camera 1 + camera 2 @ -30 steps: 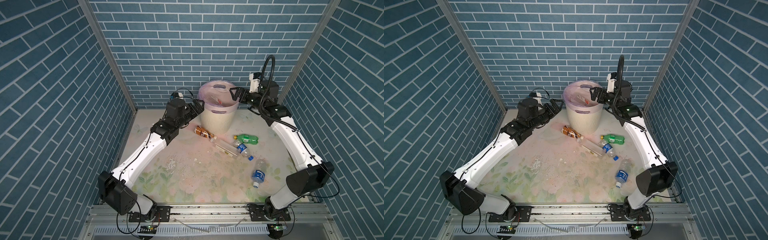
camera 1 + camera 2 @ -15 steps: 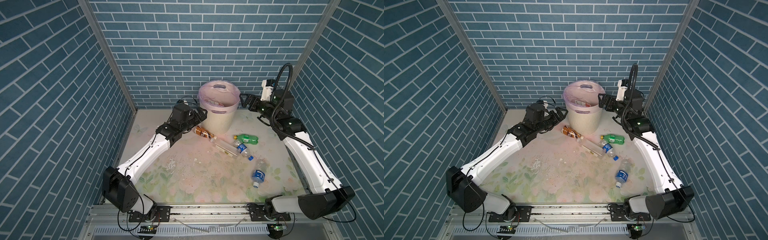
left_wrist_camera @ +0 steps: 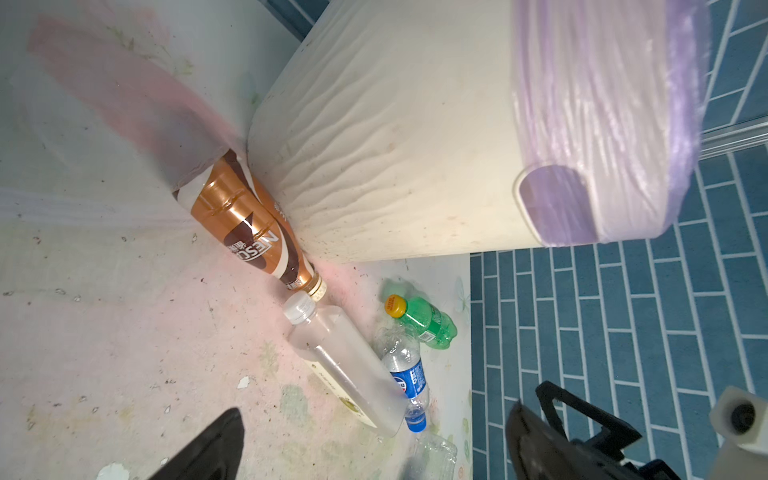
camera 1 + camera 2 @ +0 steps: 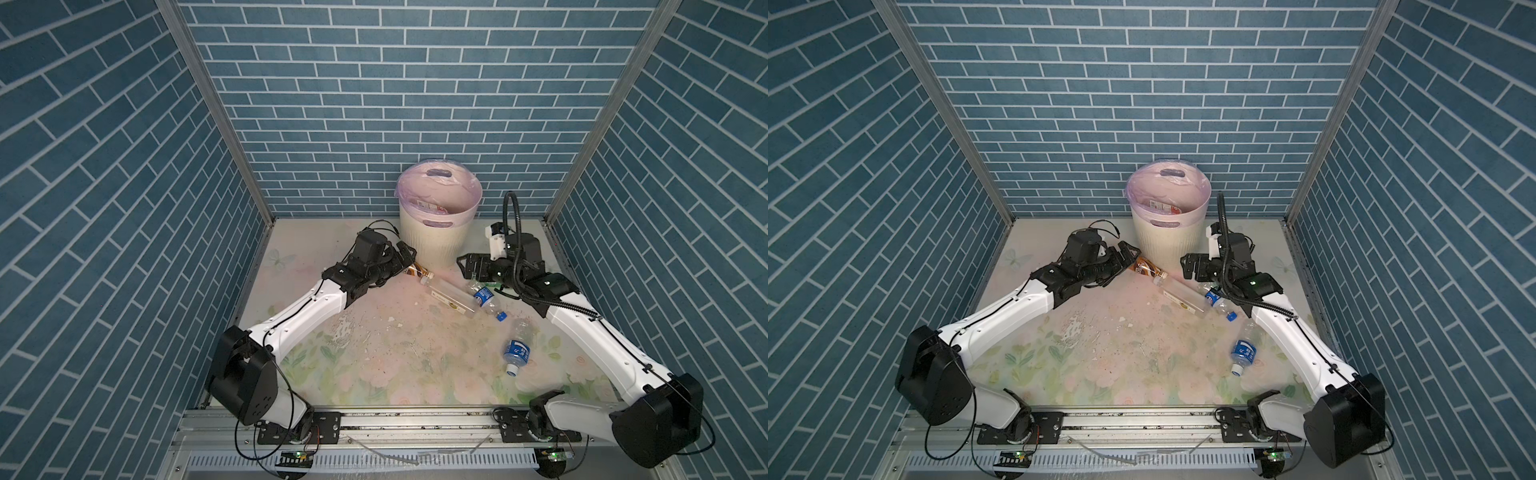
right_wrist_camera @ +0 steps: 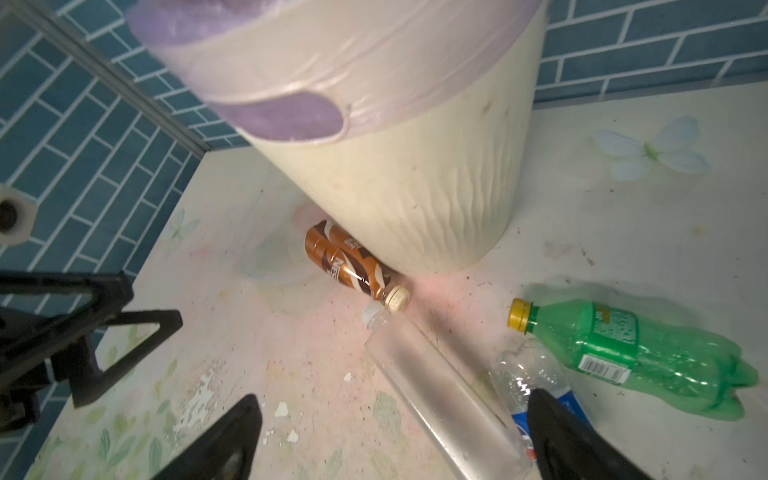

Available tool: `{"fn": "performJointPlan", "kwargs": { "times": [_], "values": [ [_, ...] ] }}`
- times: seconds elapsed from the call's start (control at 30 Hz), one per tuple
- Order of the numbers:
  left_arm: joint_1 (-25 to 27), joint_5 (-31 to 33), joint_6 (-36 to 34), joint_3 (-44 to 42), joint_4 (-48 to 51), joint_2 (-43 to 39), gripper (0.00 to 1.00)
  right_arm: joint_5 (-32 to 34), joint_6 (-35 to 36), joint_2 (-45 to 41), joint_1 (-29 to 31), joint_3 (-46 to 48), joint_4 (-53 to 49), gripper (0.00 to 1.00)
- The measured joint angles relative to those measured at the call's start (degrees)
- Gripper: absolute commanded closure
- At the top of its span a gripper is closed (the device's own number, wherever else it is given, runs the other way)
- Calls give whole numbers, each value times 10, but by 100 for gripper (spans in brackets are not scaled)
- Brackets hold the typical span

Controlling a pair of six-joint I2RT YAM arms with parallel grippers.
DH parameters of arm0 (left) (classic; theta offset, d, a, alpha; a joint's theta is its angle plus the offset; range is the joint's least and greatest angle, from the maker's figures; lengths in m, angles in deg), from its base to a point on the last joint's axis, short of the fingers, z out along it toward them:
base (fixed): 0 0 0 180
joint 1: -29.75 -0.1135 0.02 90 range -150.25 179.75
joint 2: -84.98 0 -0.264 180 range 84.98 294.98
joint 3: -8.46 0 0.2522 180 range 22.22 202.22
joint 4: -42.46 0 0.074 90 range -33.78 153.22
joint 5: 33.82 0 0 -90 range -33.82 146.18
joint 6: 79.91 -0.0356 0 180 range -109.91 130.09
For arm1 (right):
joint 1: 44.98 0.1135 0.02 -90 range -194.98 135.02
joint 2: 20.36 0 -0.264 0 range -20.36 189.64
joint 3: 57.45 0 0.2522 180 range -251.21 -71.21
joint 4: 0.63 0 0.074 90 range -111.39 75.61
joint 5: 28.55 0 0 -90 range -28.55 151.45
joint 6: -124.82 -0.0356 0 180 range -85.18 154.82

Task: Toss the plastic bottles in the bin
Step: 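Open the right gripper above the bin and lower it toward the frosted bottle, then close the right gripper on the frosted white bottle and lift it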

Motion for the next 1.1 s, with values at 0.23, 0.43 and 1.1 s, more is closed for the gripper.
{"fn": "performJointPlan", "kwargs": {
  "times": [0.23,0.43,1.1],
  "values": [
    [0,-22,9,-42,-31,-15,1,4,31,43,22,48,23,1],
    [0,-44,14,-77,-39,-19,1,18,45,97,42,62,47,1],
    [0,-81,0,-101,-22,-19,1,67,79,200,59,69,68,1]
  ]
}}
